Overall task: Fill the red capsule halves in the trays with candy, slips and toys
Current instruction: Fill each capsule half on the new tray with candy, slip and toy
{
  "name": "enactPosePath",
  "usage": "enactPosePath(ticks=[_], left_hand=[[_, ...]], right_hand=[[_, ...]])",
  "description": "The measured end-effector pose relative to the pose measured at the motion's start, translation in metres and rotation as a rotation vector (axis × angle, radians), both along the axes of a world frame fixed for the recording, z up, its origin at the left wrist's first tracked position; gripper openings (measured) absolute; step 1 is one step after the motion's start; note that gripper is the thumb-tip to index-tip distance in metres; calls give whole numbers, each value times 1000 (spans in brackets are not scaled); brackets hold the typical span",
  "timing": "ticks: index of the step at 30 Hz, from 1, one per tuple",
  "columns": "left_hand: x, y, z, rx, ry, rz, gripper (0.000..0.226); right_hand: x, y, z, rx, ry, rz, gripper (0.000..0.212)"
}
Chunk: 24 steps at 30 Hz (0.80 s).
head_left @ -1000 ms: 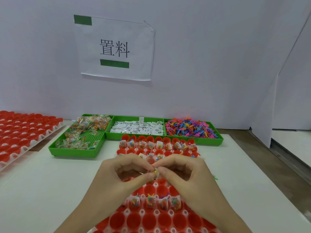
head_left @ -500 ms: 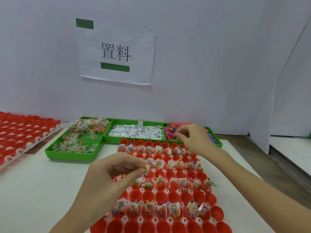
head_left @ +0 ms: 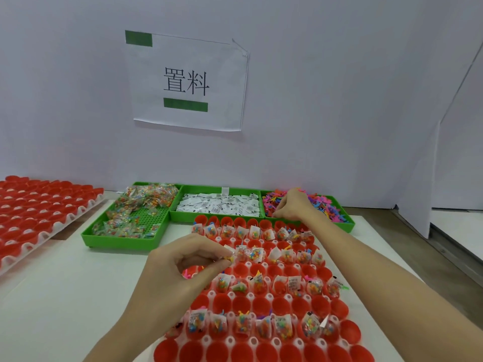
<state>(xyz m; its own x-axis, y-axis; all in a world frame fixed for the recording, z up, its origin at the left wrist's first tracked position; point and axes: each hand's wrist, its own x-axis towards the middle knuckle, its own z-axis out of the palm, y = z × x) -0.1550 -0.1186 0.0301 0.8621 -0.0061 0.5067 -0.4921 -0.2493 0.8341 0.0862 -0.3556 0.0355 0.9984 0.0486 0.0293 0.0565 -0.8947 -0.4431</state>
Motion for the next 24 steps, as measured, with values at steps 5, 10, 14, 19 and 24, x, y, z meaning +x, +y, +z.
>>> enactPosePath(ticks=[5, 10, 14, 19, 24], left_hand=[[0, 2, 0, -29, 36, 26, 16], [-3, 1, 2, -84, 76, 17, 20], [-9, -8, 2, -108, 120, -21, 23], [-16, -29, 2, -77, 145, -42, 19], [-6, -62, 17, -28, 108, -114, 16]], right_hand=[[-14, -18, 0, 298, -108, 27, 14], [-72, -33, 18, 669, -99, 141, 12], [-143, -47, 21, 761, -71, 252, 12], [-206, -65, 8, 840, -65, 235, 16], [-219, -67, 7, 846, -114, 284, 13]])
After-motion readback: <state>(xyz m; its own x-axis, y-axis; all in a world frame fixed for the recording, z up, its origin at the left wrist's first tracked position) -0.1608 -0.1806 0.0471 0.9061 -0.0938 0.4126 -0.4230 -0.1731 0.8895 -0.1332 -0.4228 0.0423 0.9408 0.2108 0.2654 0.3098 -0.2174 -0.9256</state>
